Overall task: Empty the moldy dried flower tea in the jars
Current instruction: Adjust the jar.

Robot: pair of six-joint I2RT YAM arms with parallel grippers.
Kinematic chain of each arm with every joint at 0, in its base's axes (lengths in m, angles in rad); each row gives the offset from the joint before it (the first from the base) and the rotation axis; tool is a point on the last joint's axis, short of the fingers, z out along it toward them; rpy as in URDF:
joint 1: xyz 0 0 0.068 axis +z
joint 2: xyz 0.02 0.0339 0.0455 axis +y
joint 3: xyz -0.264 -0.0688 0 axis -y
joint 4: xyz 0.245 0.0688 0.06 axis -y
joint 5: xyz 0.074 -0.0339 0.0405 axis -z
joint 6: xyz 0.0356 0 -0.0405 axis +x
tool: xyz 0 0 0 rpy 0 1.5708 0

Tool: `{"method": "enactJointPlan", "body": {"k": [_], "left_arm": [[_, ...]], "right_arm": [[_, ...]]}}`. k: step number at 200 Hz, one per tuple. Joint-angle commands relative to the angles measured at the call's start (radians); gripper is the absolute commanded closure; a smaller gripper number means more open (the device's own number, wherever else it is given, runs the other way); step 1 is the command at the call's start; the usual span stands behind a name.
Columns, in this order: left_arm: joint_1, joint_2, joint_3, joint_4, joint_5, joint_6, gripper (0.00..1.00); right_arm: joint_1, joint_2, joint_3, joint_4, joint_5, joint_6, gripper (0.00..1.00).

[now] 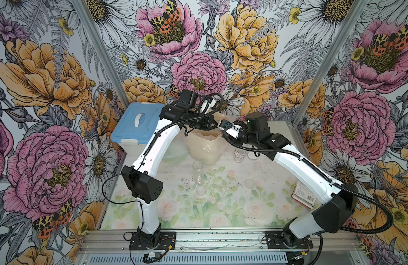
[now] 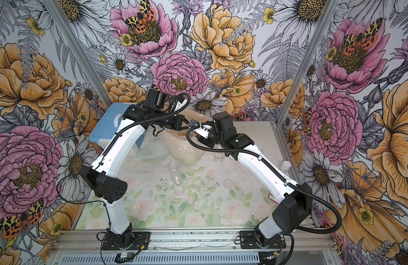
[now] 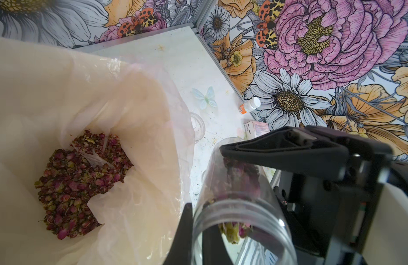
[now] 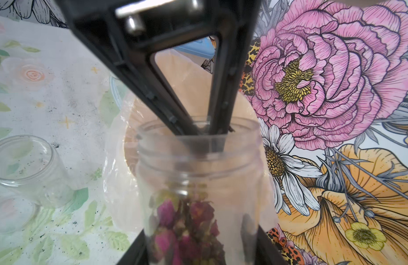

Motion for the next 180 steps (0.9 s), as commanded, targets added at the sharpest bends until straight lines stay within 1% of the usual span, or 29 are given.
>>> {"method": "enactJointPlan", "body": {"k": [1, 13, 34, 57, 83, 93, 105, 116, 132, 140, 158, 180], "left_arm": [[-0.012, 0.014, 0.059, 0.026, -0.016, -0.016, 1.00], [-0.008, 0.019, 0.075, 0.028, -0.013, -0.019, 1.00], [0.001, 0.022, 0.085, 0.028, -0.012, -0.019, 1.00], [0.008, 0.023, 0.088, 0.028, -0.011, -0.018, 1.00], [0.014, 0.026, 0.100, 0.028, -0.013, -0.016, 1.00], [0.018, 0.031, 0.107, 0.030, -0.015, -0.018, 1.00], [0.023, 0.034, 0.116, 0.029, -0.018, -0.019, 1.00], [0.028, 0.042, 0.127, 0.029, -0.019, -0.021, 1.00], [0.038, 0.056, 0.144, 0.029, -0.020, -0.028, 1.00], [0.043, 0.064, 0.157, 0.029, -0.019, -0.035, 1.00], [0.050, 0.089, 0.196, 0.030, -0.018, -0.057, 1.00], [0.046, 0.121, 0.248, 0.031, -0.019, -0.077, 1.00]], "right_arm": [[0.011, -0.034, 0.005, 0.063, 0.020, 0.081, 0.45], [0.004, -0.044, 0.001, 0.063, 0.021, 0.095, 0.39], [-0.010, -0.072, -0.021, 0.063, 0.002, 0.112, 0.24], [-0.024, -0.099, -0.052, 0.063, -0.009, 0.121, 0.13], [-0.042, -0.143, -0.095, 0.064, -0.030, 0.140, 0.06], [-0.057, -0.169, -0.111, 0.069, -0.062, 0.173, 0.03], [-0.074, -0.209, -0.141, 0.096, -0.102, 0.243, 0.02], [-0.090, -0.252, -0.193, 0.156, -0.129, 0.342, 0.02], [-0.105, -0.311, -0.266, 0.267, -0.129, 0.543, 0.02], [-0.111, -0.330, -0.298, 0.342, -0.111, 0.691, 0.03], [-0.132, -0.346, -0.359, 0.526, -0.099, 1.078, 0.07], [-0.140, -0.326, -0.404, 0.688, -0.017, 1.473, 0.09]]}}
